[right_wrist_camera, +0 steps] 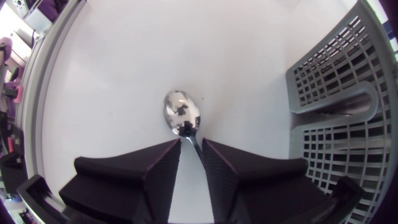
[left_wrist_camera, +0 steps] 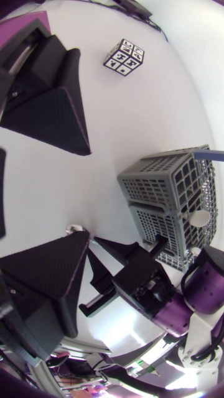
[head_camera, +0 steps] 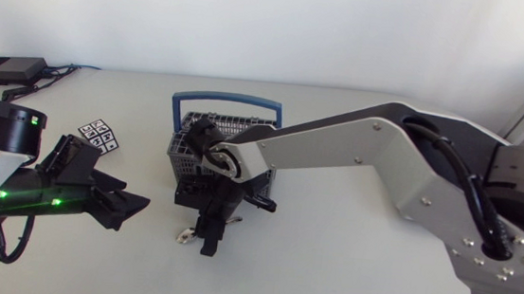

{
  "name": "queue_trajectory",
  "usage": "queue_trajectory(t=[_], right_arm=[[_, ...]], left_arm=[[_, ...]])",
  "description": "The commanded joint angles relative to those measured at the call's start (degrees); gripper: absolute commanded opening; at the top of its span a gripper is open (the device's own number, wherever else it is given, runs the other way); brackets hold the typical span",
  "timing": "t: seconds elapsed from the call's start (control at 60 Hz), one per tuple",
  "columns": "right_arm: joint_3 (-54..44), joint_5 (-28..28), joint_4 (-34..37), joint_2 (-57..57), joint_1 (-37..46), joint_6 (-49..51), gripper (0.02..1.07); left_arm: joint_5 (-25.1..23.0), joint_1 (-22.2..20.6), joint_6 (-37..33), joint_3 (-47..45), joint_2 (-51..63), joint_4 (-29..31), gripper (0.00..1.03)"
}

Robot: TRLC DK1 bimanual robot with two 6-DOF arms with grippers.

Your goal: Transfer all utensils from the basket to the drawer tray.

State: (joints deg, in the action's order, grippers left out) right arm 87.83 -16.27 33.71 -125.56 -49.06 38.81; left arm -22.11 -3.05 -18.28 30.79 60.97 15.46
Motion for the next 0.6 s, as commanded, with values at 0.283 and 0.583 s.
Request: queue_trajectory(t=[0.283, 0.583], right_arm=[[-1.00, -0.34, 4.61, -1.27, -1.48, -0.49, 0.12], [-5.30, -0.43, 4.61, 6.11, -1.92, -0.84, 0.11]], left_arm=[[-0.74, -0.03, -1.23, -1.52, 0.64, -0.70, 0.85], [-0.74, -0.29, -0.88, -0.99, -0.68, -0.17, 0.86]])
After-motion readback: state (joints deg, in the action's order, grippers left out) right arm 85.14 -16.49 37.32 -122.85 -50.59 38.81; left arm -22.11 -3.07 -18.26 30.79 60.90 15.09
